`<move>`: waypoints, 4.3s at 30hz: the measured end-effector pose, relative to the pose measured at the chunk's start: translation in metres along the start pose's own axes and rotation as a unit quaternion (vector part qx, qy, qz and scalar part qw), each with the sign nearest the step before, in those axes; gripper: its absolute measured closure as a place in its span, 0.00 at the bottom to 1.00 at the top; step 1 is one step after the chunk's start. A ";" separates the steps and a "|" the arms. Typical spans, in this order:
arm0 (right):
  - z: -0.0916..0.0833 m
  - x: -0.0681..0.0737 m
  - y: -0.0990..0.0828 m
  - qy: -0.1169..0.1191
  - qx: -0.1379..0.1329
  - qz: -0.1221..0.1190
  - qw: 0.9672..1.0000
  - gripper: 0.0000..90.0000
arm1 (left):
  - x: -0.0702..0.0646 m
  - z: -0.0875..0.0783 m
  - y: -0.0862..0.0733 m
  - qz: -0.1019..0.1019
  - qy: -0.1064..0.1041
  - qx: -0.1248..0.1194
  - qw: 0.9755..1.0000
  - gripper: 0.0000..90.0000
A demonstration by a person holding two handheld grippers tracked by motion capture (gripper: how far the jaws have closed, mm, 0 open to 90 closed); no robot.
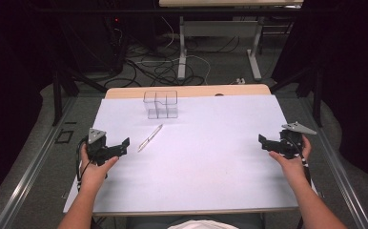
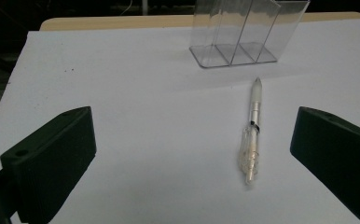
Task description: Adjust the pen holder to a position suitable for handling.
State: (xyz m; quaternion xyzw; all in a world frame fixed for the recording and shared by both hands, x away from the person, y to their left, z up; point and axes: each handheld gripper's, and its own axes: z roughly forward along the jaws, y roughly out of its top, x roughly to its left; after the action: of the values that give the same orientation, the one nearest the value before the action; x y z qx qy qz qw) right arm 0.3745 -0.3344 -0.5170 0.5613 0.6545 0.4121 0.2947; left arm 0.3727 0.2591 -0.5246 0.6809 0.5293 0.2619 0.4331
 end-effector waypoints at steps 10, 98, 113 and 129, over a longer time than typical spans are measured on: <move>0.003 0.000 -0.003 0.003 0.003 0.013 1.000 0.00 | 0.002 -0.001 0.005 -0.019 -0.010 -0.015 1.000 0.02; 0.005 0.012 -0.006 0.038 0.019 0.027 0.999 0.04 | -0.039 0.112 0.152 -0.031 0.003 0.025 0.999 0.73; 0.006 0.012 -0.008 0.038 0.024 0.038 0.998 0.06 | -0.018 0.132 0.133 -0.075 -0.003 0.044 0.996 0.85; 0.007 0.012 -0.009 0.042 0.029 0.045 0.998 0.08 | -0.021 0.145 0.126 -0.068 0.000 0.070 0.995 0.86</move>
State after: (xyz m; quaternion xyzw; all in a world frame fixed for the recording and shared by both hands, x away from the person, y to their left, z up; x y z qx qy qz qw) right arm 0.3736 -0.3210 -0.5268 0.5810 0.6518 0.4288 0.2318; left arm 0.5465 0.1855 -0.4839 0.6723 0.5912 0.1937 0.4011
